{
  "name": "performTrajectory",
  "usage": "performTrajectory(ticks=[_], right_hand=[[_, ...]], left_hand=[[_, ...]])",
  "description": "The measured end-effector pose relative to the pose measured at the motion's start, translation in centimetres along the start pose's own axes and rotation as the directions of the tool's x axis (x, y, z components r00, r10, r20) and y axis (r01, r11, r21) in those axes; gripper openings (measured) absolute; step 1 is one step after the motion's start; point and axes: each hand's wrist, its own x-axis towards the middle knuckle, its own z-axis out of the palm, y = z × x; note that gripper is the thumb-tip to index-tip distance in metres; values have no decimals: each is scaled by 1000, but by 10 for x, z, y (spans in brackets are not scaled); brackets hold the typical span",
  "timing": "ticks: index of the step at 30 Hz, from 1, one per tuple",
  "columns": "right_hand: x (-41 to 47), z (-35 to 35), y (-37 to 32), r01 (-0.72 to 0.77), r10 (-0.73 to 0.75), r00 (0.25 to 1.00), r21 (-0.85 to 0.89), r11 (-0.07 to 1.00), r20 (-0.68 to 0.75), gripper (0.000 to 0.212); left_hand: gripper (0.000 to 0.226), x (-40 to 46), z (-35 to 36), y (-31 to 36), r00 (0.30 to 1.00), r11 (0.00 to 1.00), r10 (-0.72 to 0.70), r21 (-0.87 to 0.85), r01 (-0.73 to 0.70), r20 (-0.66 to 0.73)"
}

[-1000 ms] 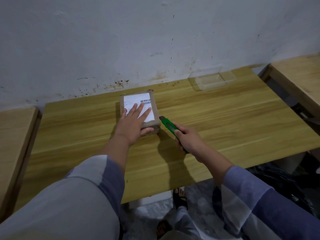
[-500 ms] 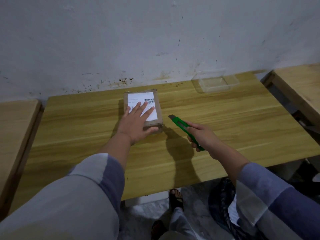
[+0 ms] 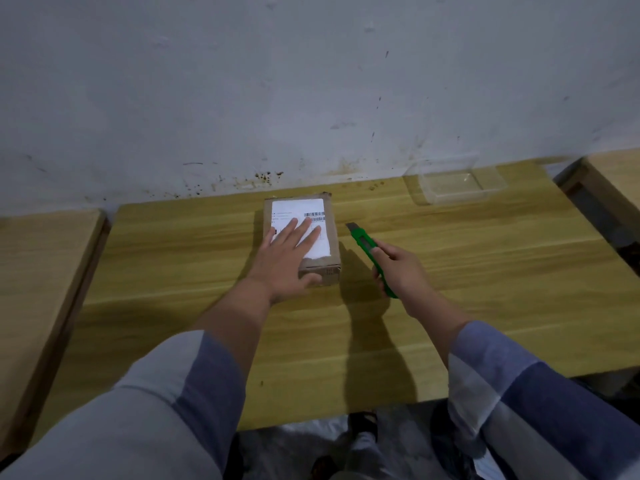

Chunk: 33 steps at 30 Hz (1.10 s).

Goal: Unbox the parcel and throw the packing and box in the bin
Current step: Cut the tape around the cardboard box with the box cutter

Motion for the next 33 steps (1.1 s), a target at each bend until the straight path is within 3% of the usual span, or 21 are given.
performTrajectory(ticks=[9, 14, 16, 18, 22, 33], right_hand=[[15, -9, -23, 105, -94, 993, -162, 981, 77, 29], [19, -7, -30, 234, -199, 967, -260, 937, 157, 28], [20, -5, -31, 320, -268, 947, -458, 830, 176, 27], [17, -4, -37, 367, -319, 927, -664, 652, 199, 26], [8, 4, -48, 469, -403, 859, -799, 376, 315, 28], [-2, 38, -51, 598, -441, 756, -785, 162, 484, 28]], left_hand=[[92, 11, -8, -6, 1000, 999, 14, -39, -15, -14], [77, -13, -5, -25, 996, 995, -66, -84, 61, -63], [78, -17, -1, -26, 992, 987, -101, -135, 89, -80], [82, -18, 2, -26, 987, 977, -135, -179, 117, -92], [86, -18, 4, -31, 985, 973, -139, -199, 117, -102], [86, -19, 2, -25, 976, 954, -191, -254, 160, -101]])
